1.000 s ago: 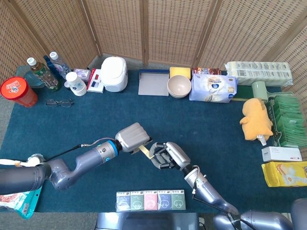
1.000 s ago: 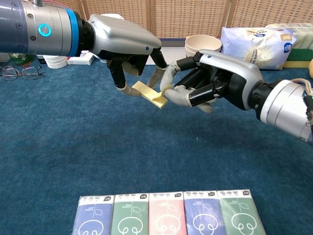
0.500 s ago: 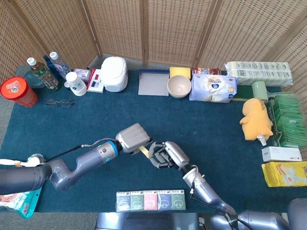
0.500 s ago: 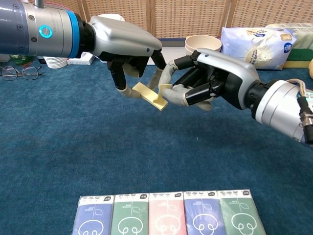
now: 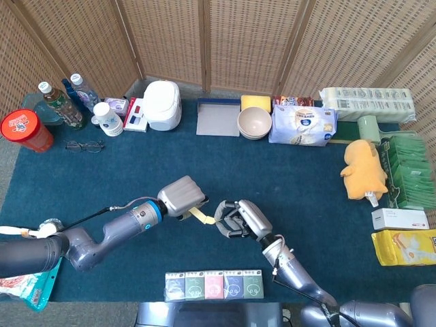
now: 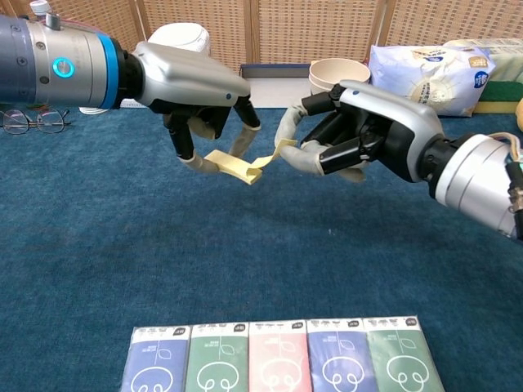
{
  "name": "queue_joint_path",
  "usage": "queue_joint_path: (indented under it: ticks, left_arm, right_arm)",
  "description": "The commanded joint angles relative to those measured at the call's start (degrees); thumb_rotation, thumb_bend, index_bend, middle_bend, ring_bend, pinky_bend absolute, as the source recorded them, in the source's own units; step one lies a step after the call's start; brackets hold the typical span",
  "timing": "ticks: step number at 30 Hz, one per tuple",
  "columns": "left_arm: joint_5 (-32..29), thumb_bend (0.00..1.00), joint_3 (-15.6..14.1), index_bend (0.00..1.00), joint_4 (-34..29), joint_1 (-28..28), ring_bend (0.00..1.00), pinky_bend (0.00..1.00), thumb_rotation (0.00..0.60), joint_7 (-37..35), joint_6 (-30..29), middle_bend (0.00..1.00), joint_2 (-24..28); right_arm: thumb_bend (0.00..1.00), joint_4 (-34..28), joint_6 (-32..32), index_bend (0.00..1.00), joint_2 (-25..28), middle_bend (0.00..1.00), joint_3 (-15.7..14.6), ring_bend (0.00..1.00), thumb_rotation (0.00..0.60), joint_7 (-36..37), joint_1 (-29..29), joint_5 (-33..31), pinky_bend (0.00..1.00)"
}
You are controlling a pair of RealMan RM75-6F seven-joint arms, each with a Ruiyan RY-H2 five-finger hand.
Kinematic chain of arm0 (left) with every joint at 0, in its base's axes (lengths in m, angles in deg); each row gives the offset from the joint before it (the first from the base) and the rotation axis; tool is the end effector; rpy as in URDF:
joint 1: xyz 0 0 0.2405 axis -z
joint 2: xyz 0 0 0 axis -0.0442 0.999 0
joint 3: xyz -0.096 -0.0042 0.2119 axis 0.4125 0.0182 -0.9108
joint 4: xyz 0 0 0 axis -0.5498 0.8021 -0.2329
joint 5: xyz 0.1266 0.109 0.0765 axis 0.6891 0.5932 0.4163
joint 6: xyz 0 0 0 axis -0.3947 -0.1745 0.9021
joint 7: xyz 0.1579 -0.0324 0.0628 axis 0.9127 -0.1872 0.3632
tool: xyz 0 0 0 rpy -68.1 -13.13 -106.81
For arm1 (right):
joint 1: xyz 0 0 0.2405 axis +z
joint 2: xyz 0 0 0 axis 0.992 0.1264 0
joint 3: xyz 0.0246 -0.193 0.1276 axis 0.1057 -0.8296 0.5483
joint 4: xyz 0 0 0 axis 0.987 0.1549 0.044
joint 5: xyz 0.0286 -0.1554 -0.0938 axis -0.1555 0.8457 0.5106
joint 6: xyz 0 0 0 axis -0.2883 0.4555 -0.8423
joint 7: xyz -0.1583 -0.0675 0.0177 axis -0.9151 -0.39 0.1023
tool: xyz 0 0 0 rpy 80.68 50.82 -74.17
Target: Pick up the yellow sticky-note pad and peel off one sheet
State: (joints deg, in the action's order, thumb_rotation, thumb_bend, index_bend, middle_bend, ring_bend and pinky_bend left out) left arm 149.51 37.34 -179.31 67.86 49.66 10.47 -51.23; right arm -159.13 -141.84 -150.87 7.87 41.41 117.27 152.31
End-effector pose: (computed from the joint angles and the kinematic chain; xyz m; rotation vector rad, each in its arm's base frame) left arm -0.0306 0.3396 -0.0049 -2.4442 -0.4992 -0.7357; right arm -0.0748 -0.2873 -0.0171 1.5694 -1.7976 1.5806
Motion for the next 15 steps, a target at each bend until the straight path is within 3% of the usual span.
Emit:
queue_joint_path:
  ticks: [1, 10, 15]
  left_arm:
    - [-0.09, 0.35, -0.46, 0.63, 0.62, -0.46, 1.00, 0.96, 0.600, -0.32, 0.02, 1.00, -0.17]
    - [0.41, 0.35, -1.56, 0.63, 2.78, -2.25, 1.00, 0.96, 0.600, -1.75, -0.53, 1.00, -0.12]
    - [0.06, 0.35, -1.34, 0.63, 4.71, -3.21, 1.00, 0.96, 0.600, -2.63, -1.39, 1.00, 0.03]
  right_arm:
    - [0.44, 0.01, -0.02, 0.75, 0.20, 0.99, -0.09, 1.00, 0.600, 0.34, -0.20, -0.05, 0.90]
    - [0.44, 0.56, -0.22, 0.74, 1.34, 0.99, -0.37, 1.00, 0.600, 1.22, -0.96, 0.12, 0.90]
    - [0.44, 1.31, -0.23, 0.66, 2.86, 0.95, -0.47, 0.99, 0.600, 1.49, -1.58, -0.26, 0.88]
